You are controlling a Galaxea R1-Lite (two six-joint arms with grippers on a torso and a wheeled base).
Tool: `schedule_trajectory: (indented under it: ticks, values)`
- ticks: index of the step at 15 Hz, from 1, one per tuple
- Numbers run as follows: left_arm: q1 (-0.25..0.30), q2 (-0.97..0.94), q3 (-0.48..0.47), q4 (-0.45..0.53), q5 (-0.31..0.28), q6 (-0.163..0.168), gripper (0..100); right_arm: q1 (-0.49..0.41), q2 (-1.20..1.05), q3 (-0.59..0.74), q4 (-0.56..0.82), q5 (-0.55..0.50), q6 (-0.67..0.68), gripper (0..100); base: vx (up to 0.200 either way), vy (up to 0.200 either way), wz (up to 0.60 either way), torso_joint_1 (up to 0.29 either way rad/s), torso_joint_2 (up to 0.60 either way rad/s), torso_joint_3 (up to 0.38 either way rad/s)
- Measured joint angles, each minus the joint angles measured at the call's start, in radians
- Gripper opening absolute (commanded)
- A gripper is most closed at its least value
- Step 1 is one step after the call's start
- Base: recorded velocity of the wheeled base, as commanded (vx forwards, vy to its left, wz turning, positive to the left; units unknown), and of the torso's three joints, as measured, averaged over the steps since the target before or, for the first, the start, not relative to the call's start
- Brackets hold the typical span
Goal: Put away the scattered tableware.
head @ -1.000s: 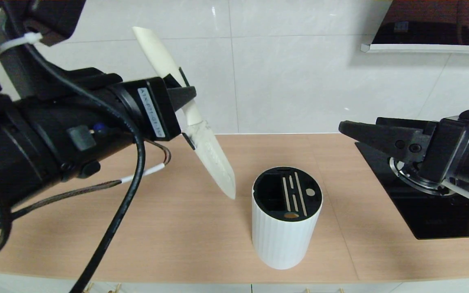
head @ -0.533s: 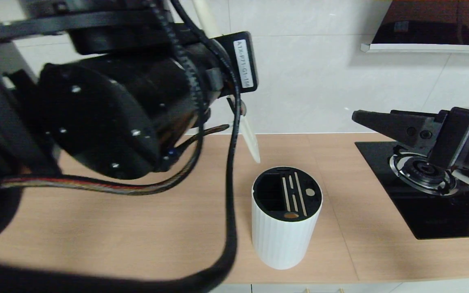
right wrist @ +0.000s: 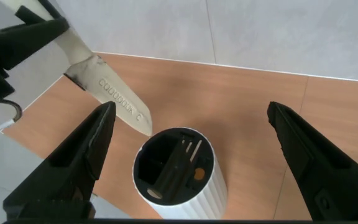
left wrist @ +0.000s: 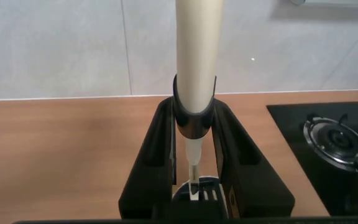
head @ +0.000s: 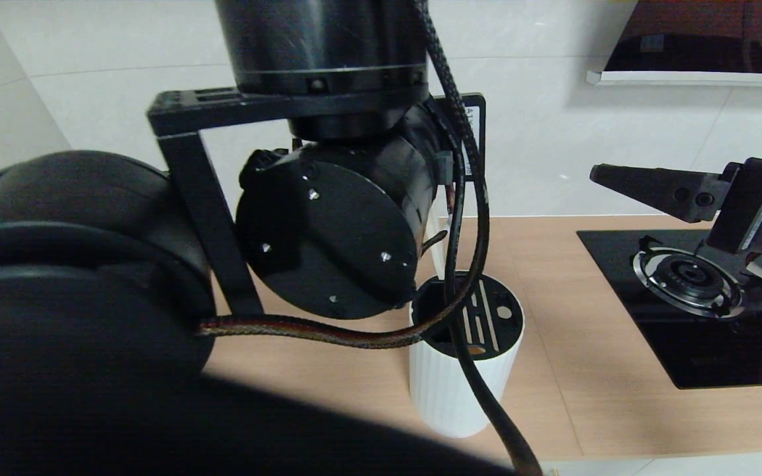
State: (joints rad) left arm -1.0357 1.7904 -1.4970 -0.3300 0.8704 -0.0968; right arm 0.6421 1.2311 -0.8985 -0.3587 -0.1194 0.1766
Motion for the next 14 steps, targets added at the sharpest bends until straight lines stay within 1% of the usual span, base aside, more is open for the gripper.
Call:
schedule_trajectory:
  ticks: [2, 6, 9, 14]
  values:
    - [-0.003, 0.01, 0.023, 0.0, -0.001, -0.016, 0, 0.0, 0.003, 0.001, 0.0, 0.0, 0.0, 100, 0.0, 0.0, 0.0, 0.0, 0.0, 0.0]
    - [-0.006, 0.02, 0.039, -0.001, -0.001, -0.076, 0, 0.0, 0.006, 0.002, 0.001, 0.0, 0.0, 100, 0.0, 0.0, 0.0, 0.0, 0.0, 0.0]
    - [-0.013, 0.024, 0.049, 0.0, -0.002, -0.087, 0, 0.0, 0.008, 0.003, 0.002, 0.0, 0.0, 100, 0.0, 0.0, 0.0, 0.0, 0.0, 0.0]
    - [-0.026, 0.03, 0.081, 0.0, -0.003, -0.124, 0, 0.0, 0.014, 0.009, 0.002, 0.0, 0.0, 100, 0.0, 0.0, 0.0, 0.0, 0.0, 0.0]
